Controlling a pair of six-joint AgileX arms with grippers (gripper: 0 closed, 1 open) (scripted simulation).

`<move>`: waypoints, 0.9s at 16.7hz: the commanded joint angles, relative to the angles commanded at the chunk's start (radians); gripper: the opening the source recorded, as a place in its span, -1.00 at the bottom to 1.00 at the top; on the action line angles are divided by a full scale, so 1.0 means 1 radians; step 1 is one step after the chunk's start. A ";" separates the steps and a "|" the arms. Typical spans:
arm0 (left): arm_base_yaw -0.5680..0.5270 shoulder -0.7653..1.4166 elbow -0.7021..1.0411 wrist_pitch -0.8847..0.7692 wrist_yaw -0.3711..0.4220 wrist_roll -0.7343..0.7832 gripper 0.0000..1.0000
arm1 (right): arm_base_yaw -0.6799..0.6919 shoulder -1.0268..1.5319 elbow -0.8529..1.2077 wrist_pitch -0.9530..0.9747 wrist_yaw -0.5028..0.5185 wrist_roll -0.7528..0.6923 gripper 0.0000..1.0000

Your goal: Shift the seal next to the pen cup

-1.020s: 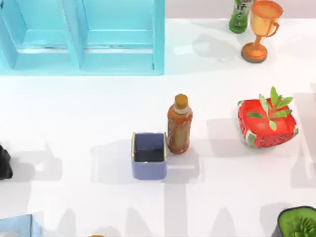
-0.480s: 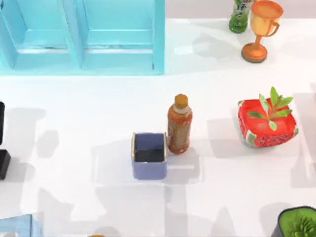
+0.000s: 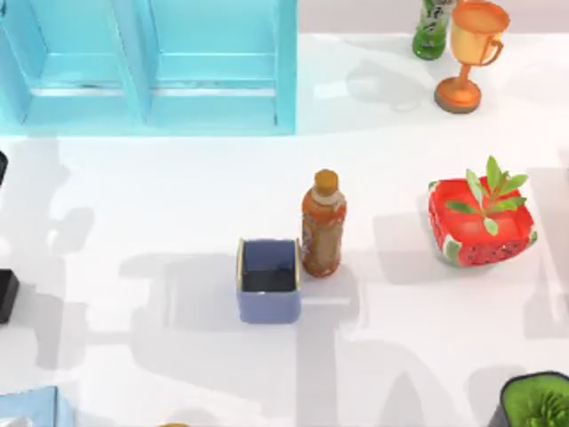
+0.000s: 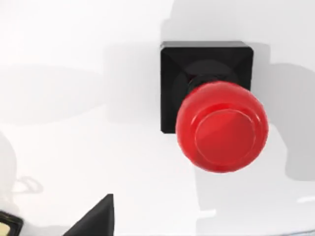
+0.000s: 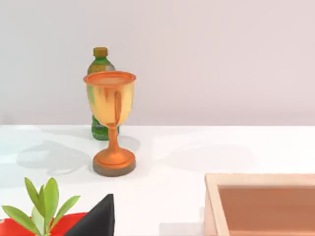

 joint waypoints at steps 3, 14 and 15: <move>0.006 0.062 0.059 -0.044 0.000 0.006 1.00 | 0.000 0.000 0.000 0.000 0.000 0.000 1.00; 0.006 0.113 -0.114 0.190 0.000 0.007 1.00 | 0.000 0.000 0.000 0.000 0.000 0.000 1.00; 0.007 0.125 -0.150 0.242 0.000 0.008 1.00 | 0.000 0.000 0.000 0.000 0.000 0.000 1.00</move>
